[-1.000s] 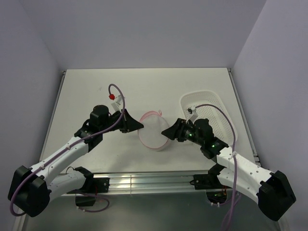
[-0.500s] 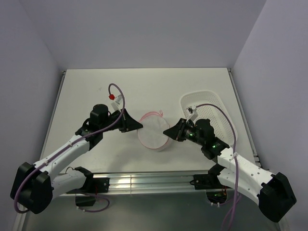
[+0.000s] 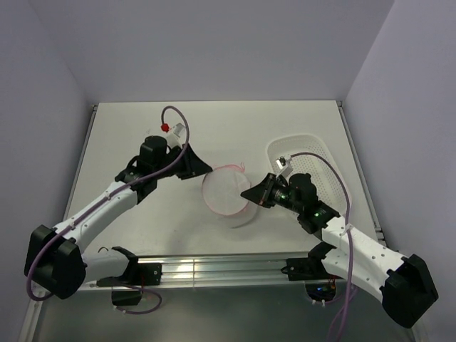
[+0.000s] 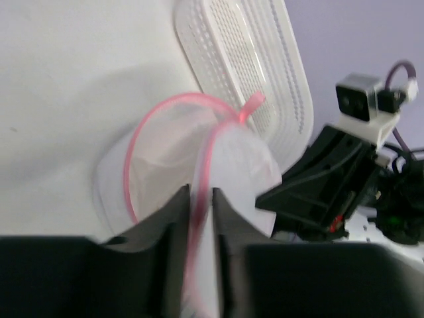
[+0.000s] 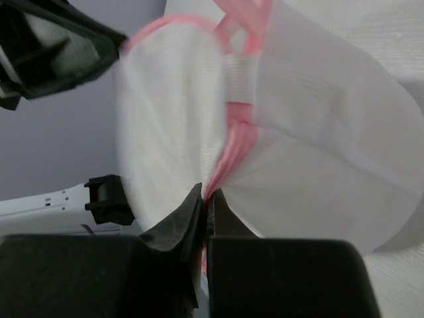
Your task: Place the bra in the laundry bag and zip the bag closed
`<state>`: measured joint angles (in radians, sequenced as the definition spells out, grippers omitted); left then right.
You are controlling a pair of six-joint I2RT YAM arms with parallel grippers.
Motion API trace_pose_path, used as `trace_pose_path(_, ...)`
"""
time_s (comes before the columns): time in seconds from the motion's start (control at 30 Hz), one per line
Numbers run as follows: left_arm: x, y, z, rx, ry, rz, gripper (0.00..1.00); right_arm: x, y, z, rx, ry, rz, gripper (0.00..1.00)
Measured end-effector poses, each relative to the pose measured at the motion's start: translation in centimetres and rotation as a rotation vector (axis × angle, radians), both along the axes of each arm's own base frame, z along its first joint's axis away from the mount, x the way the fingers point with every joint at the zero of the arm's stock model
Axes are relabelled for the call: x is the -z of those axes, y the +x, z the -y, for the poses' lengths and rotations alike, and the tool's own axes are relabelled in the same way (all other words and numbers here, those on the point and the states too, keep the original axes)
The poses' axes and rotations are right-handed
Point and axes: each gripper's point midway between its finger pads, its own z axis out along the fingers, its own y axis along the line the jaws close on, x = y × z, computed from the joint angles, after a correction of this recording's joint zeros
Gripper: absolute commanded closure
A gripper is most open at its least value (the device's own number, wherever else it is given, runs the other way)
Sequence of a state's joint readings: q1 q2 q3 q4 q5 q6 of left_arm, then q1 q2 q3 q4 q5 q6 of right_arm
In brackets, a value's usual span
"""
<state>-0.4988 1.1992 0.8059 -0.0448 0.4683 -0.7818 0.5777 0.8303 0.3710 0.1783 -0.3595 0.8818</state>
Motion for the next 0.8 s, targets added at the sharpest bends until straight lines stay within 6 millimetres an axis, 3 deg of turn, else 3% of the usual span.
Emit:
trace_pose_path(0.17, -3.9, 4.2, -1.3, -0.165, 0.073, 0.096, 0.55, -1.1, 0.6, -0.3, 0.039, -0.003, -0.063, 1.00)
trace_pose_path(0.2, -4.7, 4.9, -1.9, -0.206, 0.087, 0.117, 0.37, -1.5, 0.9, -0.4, 0.057, -0.006, -0.071, 1.00)
trace_pose_path(0.33, -6.8, 5.4, -4.0, -0.322, 0.148, 0.189, 0.40, -3.9, 2.1, -0.6, 0.138, -0.040, -0.106, 1.00)
trace_pose_path(0.43, -7.9, 2.9, -3.4, -0.313, 0.160, 0.230, 0.42, -5.7, 3.3, -0.9, 0.202, -0.084, -0.121, 1.00)
trace_pose_path(0.57, -8.7, -2.8, -1.3, -0.210, 0.091, 0.272, 0.46, -6.4, 4.5, -1.1, 0.276, -0.166, -0.145, 1.00)
trace_pose_path(0.7, -7.1, -7.7, 0.8, -0.095, 0.023, 0.262, 0.50, -5.3, 4.8, -0.8, 0.335, -0.297, -0.178, 1.00)
trace_pose_path(0.8, -5.1, -10.3, 2.8, -0.008, 0.004, 0.240, 0.53, -4.3, 4.9, -0.7, 0.356, -0.387, -0.204, 1.00)
